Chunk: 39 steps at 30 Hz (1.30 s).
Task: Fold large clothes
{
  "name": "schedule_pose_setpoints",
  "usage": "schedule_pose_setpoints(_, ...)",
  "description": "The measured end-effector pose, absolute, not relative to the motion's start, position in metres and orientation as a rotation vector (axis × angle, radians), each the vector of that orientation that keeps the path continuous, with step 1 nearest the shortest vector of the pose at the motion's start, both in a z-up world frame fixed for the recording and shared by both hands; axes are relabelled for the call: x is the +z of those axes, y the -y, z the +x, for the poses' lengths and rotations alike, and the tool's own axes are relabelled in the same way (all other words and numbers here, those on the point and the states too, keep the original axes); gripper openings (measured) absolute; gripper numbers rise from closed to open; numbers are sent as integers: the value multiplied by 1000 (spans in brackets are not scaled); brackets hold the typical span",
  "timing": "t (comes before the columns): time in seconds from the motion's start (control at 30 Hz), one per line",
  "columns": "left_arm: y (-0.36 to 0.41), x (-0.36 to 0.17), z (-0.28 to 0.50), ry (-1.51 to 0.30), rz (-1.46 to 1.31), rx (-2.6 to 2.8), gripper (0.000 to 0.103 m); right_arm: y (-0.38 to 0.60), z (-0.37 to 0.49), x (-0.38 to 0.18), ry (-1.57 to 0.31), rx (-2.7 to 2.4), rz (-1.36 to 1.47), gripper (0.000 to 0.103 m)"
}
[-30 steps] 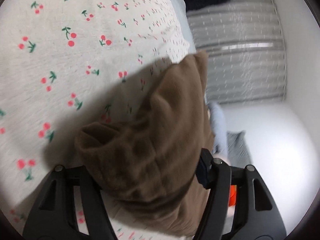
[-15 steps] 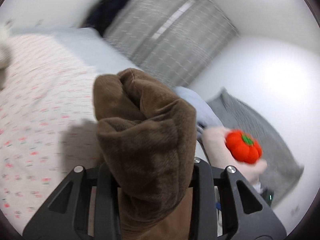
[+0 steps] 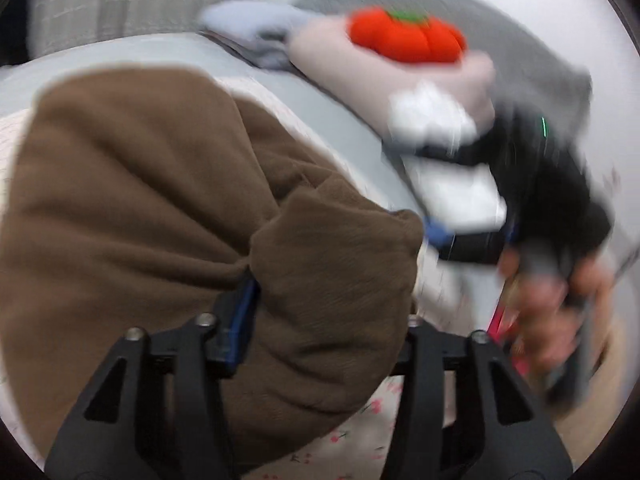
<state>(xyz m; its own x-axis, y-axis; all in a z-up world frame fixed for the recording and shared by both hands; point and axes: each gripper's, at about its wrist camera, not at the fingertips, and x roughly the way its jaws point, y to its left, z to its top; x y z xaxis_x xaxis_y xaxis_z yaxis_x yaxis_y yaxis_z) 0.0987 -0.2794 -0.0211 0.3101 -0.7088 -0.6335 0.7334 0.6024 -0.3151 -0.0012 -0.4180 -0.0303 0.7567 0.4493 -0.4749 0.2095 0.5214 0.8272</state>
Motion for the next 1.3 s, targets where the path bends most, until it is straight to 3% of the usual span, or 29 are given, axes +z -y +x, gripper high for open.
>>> schedule_pose_setpoints(0.13,258,-7,94,-834,-54,-1115,72,428,0,-42,-774,213,1107,79)
schedule_pose_setpoints(0.2,245,-1,94,-860,-166,-1212,76,420,11,-36,-798,263,1095,81)
schedule_pose_setpoints(0.33,185,13,105,-853,-381,-1315,77,395,44,-26,-885,336,1018,83)
schedule_pose_setpoints(0.57,96,17,127,-692,-472,-1062,78,352,92,-36,-1009,341,865,83)
schedule_pose_setpoints(0.63,79,5,143,-713,-467,-916,77,338,102,-33,-1000,349,813,58)
schedule_pose_setpoints(0.67,72,-1,148,-723,-464,-862,75,331,106,-31,-992,360,784,25)
schedule_pose_setpoints(0.73,68,-8,154,-746,-493,-838,59,318,110,-18,-949,356,700,17)
schedule_pose_setpoints(0.8,65,-11,151,-753,-527,-866,56,317,100,7,-877,371,689,14)
schedule_pose_setpoints(0.93,101,-8,127,-730,-453,-984,56,341,63,46,-719,425,712,14)
schedule_pose_setpoints(1.03,135,-20,115,-783,-337,-1023,56,370,55,20,-756,370,774,16)
schedule_pose_setpoints(1.07,144,-23,112,-791,-298,-1027,56,383,55,-4,-822,323,800,21)
schedule_pose_setpoints(1.17,168,-35,98,-778,-206,-1024,56,398,58,-44,-983,212,815,50)
schedule_pose_setpoints(1.23,174,-32,90,-750,-154,-1010,56,403,50,-33,-958,186,787,52)
schedule_pose_setpoints(1.3,172,-34,93,-766,-195,-1018,56,405,39,-3,-864,133,704,64)
